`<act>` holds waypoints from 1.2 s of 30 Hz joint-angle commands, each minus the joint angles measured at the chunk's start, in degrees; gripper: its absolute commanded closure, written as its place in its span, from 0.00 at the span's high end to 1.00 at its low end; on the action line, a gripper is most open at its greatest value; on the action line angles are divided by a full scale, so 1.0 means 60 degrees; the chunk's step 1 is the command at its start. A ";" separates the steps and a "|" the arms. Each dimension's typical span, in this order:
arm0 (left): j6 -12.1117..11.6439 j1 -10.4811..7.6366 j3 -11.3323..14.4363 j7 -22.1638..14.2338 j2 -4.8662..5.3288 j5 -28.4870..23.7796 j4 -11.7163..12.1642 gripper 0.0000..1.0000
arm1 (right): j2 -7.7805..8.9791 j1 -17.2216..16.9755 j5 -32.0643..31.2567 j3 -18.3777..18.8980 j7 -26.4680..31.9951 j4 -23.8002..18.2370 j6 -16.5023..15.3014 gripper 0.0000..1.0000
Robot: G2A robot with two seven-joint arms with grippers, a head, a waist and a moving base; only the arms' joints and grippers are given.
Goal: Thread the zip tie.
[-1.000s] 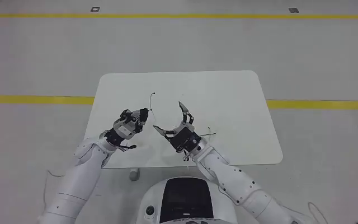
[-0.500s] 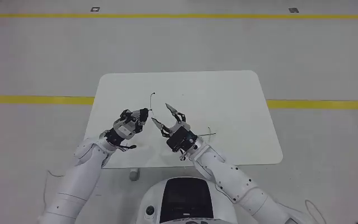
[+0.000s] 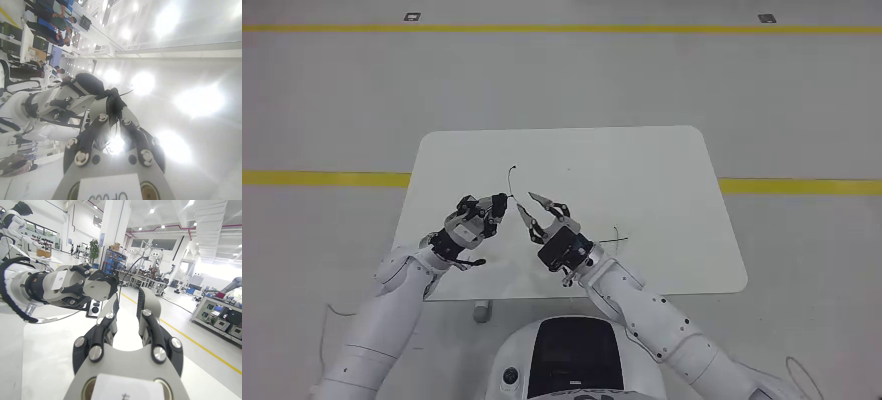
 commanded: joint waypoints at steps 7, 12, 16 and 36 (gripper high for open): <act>0.0000 0.0000 0.0000 0.0000 0.0000 0.0000 0.0000 0.00 | 0.0022 0.0011 0.0001 -0.0024 -0.0043 0.0055 0.0041 0.00; 0.0000 0.0000 0.0000 0.0000 0.0000 0.0000 0.0000 0.00 | 0.0048 -0.0022 0.0001 -0.0001 -0.0090 0.0061 0.0079 0.00; 0.0000 0.0000 0.0000 0.0000 0.0000 0.0000 0.0000 0.00 | 0.0085 -0.0060 0.0001 0.0044 -0.0089 0.0049 0.0108 0.00; 0.0000 0.0000 0.0000 0.0000 0.0000 0.0000 0.0000 0.00 | 0.0204 -0.0141 0.0001 0.0243 0.0033 -0.0076 0.0185 0.00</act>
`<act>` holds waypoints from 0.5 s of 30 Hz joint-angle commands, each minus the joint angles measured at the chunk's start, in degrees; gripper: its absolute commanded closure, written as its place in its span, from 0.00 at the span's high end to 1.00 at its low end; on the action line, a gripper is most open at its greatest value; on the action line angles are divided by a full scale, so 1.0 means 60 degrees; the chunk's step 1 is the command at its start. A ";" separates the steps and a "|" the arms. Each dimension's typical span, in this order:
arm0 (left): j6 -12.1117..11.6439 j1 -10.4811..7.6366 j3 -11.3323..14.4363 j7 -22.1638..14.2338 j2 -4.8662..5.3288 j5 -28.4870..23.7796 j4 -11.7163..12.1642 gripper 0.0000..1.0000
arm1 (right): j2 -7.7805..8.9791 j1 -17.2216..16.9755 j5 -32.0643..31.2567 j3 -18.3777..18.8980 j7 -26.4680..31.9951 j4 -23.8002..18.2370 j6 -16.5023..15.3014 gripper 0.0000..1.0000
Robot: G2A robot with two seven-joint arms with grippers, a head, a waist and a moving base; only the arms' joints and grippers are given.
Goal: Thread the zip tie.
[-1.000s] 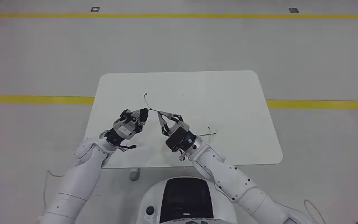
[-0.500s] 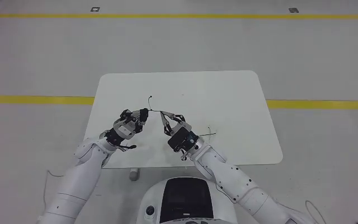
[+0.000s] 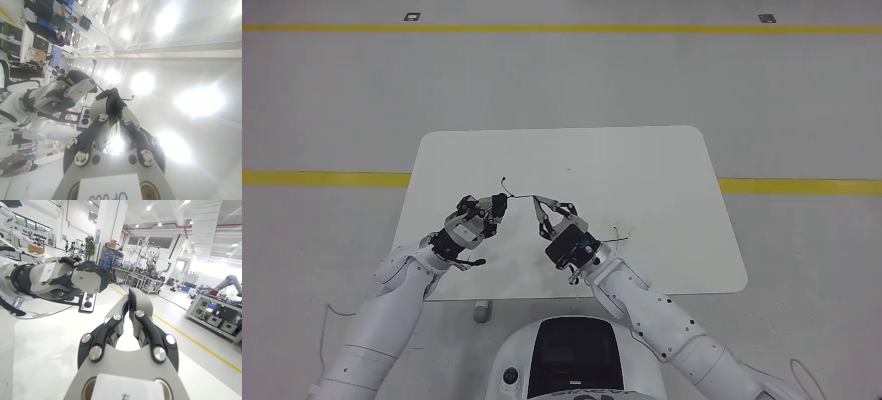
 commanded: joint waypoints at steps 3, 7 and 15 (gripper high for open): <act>0.0000 0.0000 0.0000 0.0000 0.0000 0.0000 0.0000 0.00 | 0.0022 -0.0039 0.0000 0.0061 0.0025 -0.0033 0.0037 0.00; 0.0000 0.0000 0.0000 0.0000 0.0000 0.0000 0.0000 0.00 | 0.0044 -0.0077 0.0000 0.0124 0.0047 -0.0055 0.0037 0.00; 0.0000 0.0000 0.0000 0.0000 0.0000 0.0000 0.0000 0.00 | 0.0098 -0.0157 0.0000 0.0239 0.0096 -0.0142 0.0028 0.00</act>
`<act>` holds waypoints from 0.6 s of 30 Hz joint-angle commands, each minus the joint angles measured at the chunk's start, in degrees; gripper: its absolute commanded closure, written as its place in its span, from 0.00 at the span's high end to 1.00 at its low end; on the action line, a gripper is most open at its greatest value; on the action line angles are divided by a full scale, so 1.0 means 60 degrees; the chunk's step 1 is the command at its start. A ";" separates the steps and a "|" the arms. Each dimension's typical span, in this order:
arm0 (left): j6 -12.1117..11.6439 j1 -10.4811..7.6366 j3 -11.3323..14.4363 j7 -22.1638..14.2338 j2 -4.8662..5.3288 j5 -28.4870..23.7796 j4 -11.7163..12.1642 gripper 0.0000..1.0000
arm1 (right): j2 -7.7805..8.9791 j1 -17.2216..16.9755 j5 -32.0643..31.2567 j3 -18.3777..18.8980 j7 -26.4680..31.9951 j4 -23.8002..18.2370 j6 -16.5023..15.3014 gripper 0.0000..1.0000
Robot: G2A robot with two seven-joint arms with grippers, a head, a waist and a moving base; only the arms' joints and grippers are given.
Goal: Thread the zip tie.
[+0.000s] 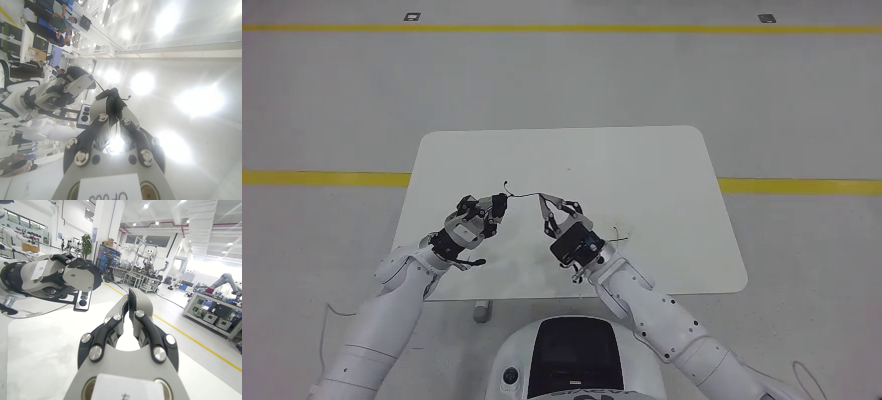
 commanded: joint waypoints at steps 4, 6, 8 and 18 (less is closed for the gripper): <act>0.0000 0.0000 0.0000 0.0000 0.0000 0.0000 0.0000 0.00 | 0.0044 -0.0054 0.0000 0.0058 0.0039 -0.0072 -0.0003 0.00; 0.0000 0.0000 0.0000 0.0000 0.0000 0.0000 0.0000 0.00 | 0.0061 -0.0075 0.0000 0.0073 0.0055 -0.0095 0.0005 0.00; 0.0000 0.0000 0.0000 0.0000 0.0000 0.0000 0.0000 0.00 | 0.0082 -0.0096 0.0000 0.0086 0.0085 -0.0118 0.0025 0.00; 0.0000 0.0000 0.0000 0.0000 0.0000 0.0000 0.0000 0.00 | 0.0161 -0.0169 0.0000 0.0157 0.0170 -0.0198 0.0039 0.00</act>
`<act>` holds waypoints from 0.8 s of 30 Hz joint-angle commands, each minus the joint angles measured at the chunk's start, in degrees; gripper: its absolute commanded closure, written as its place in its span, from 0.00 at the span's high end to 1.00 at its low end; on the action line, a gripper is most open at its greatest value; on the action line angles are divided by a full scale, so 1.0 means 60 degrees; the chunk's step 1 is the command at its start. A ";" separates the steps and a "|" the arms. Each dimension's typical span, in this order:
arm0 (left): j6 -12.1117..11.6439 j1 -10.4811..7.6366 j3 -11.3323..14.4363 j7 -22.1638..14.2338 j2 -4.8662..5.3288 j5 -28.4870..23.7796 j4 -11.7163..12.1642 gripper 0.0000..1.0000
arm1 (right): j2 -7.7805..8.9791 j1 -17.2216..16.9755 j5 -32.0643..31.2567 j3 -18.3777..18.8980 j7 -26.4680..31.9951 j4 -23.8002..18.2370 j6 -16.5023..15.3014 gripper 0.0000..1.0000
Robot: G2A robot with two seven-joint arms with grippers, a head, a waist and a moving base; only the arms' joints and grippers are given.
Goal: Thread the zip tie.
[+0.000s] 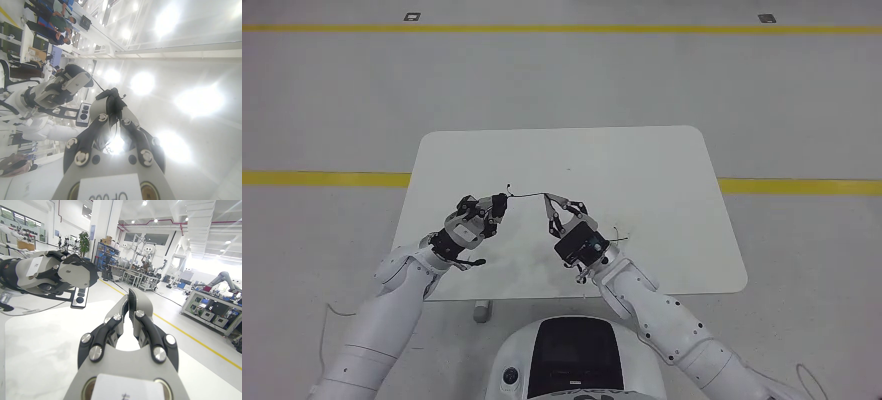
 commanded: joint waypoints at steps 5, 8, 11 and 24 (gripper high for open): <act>0.0000 0.0000 0.0000 0.0000 0.0000 0.0000 0.0000 0.00 | 0.0033 -0.0055 0.0000 0.0078 0.0046 -0.0020 0.0026 0.00; 0.0000 0.0000 0.0000 0.0000 0.0000 0.0000 0.0000 0.00 | 0.0046 -0.0083 0.0000 0.0111 0.0063 -0.0022 0.0056 0.00; 0.0000 0.0000 0.0000 0.0000 0.0000 0.0000 0.0000 0.00 | 0.0056 -0.0108 0.0000 0.0133 0.0075 -0.0031 0.0077 0.00; 0.0000 0.0000 0.0000 0.0000 0.0000 0.0000 0.0000 0.00 | 0.0117 -0.0268 0.0000 0.0273 0.0086 -0.0029 0.0272 0.00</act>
